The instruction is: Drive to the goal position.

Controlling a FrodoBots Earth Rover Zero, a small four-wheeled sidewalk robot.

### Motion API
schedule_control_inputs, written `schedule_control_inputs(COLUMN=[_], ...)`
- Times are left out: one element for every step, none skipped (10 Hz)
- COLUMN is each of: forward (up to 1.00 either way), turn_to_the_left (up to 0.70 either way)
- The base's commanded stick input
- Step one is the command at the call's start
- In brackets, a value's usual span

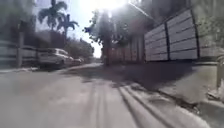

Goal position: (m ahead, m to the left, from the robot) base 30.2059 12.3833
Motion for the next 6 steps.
schedule_control_inputs(forward=[1.00, 1.00, 1.00, 1.00, 1.00, 1.00], turn_to_the_left=[0.00, 0.00, 0.00, 0.11, 0.33, 0.37])
